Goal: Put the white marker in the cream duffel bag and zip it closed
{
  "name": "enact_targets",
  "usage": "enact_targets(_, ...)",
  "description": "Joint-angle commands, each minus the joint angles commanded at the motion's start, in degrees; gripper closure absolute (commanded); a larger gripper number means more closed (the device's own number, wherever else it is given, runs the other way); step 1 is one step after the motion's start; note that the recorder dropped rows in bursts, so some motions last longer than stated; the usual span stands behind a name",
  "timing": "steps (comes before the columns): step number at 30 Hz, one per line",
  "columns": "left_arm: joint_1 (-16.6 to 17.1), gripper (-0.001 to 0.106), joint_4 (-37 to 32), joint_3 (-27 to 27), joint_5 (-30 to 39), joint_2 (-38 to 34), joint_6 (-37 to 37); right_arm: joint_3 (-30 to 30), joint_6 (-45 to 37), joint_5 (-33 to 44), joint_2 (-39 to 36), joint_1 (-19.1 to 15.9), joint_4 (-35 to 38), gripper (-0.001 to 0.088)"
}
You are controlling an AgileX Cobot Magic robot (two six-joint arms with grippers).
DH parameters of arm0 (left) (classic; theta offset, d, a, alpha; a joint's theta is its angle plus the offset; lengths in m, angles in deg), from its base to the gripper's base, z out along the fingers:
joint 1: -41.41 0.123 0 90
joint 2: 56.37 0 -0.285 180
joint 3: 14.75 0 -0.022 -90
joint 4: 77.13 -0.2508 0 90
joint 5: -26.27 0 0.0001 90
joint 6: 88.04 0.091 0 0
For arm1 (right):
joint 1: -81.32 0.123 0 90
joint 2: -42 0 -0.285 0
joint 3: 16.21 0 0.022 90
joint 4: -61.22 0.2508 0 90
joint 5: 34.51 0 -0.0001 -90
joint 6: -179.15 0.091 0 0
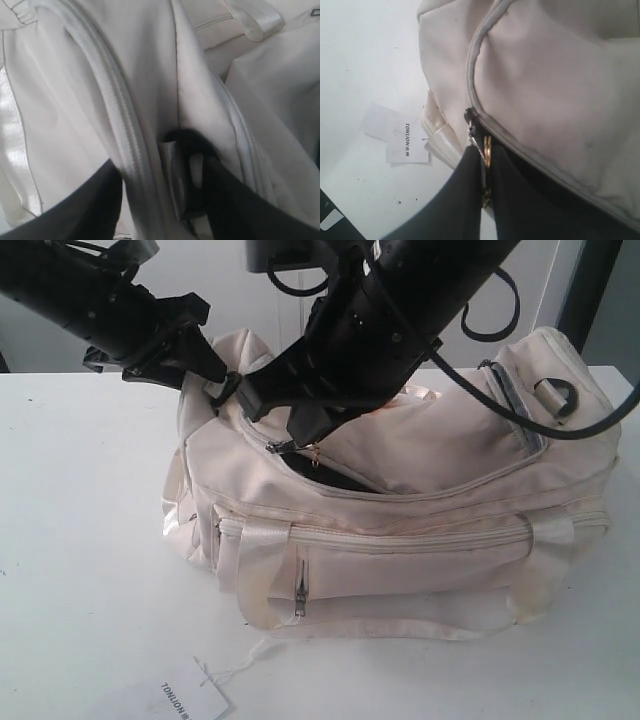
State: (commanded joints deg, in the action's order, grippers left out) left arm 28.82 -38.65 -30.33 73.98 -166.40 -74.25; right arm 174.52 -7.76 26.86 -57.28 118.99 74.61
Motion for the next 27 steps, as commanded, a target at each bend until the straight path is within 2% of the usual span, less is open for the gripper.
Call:
enact_targets(4, 0.0, 0.046, -0.1, 0.0, 1.9, 1.5, 0.0, 0.0, 0.0, -0.2, 0.0, 0.0, 0.0, 0.0868)
enact_targets(11, 0.0, 0.046, -4.6, 0.1, 12.0, 2.2, -1.3, 0.0, 0.0, -0.2, 0.0, 0.0, 0.0, 0.0868)
enact_targets(15, 0.0, 0.046, -8.5, 0.1, 12.6, 2.2, -5.1, 0.0, 0.0, -0.2, 0.0, 0.0, 0.0, 0.0868)
enact_targets(22, -0.1, 0.046, -8.7, 0.3, 15.9, 3.0, -6.1, 0.0, 0.0, -0.2, 0.0, 0.0, 0.0, 0.0868)
enact_targets(27, -0.1, 0.046, -8.4, 4.0, 13.1, 6.4, -5.5, 0.0, 0.0, -0.4, 0.0, 0.0, 0.0, 0.0868)
